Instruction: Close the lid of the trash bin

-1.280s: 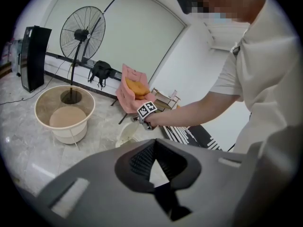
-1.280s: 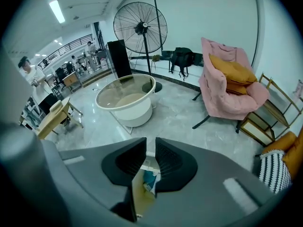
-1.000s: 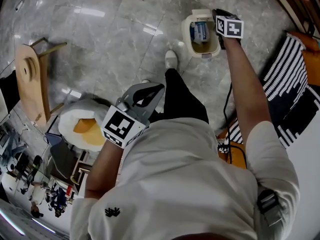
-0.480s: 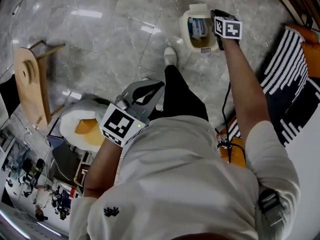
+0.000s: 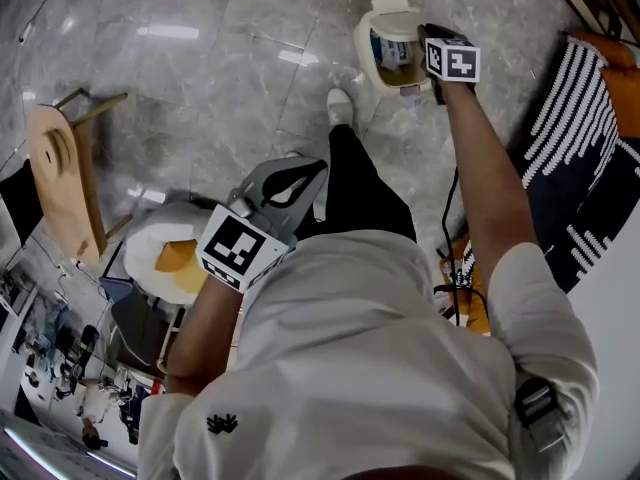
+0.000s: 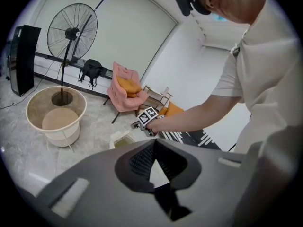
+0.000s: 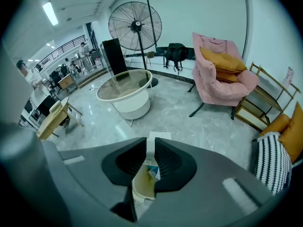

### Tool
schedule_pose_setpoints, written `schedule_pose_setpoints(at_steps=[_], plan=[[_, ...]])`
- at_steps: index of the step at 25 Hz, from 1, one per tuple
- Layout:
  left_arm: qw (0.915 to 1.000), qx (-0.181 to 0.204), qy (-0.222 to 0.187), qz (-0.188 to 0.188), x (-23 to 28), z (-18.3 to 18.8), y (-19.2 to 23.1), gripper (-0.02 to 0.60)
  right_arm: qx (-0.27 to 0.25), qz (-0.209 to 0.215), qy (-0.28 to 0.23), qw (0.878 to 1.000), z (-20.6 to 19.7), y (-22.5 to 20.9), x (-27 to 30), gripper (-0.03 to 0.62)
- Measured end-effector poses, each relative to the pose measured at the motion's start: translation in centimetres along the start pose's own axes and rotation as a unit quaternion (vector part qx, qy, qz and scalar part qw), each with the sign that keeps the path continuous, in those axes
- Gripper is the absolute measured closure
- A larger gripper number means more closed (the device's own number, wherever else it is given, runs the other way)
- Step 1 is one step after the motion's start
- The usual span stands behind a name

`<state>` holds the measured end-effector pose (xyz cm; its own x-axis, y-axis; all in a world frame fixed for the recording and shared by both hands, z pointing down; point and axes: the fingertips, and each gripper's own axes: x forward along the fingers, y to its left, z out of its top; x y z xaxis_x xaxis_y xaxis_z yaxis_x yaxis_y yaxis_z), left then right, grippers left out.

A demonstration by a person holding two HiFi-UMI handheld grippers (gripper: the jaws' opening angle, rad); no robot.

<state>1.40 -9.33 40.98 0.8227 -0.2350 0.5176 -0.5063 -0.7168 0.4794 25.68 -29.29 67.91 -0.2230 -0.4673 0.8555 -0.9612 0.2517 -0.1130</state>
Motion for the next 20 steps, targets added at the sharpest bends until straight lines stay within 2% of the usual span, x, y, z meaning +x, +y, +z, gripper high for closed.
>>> schedule_pose_setpoints(at_steps=[10,20], plan=[[0.9998,-0.002,0.016,-0.007,0.1,-1.4,-0.8,0.525,0.014,-0.003,0.009,1.000,-3.5,0.1,-0.7,0.542],[0.9998,0.006,0.012,-0.016,0.3,-2.2,-1.9,0.525,0.018,-0.005,0.018,1.000,-6.7,0.4,-1.4,0.540]])
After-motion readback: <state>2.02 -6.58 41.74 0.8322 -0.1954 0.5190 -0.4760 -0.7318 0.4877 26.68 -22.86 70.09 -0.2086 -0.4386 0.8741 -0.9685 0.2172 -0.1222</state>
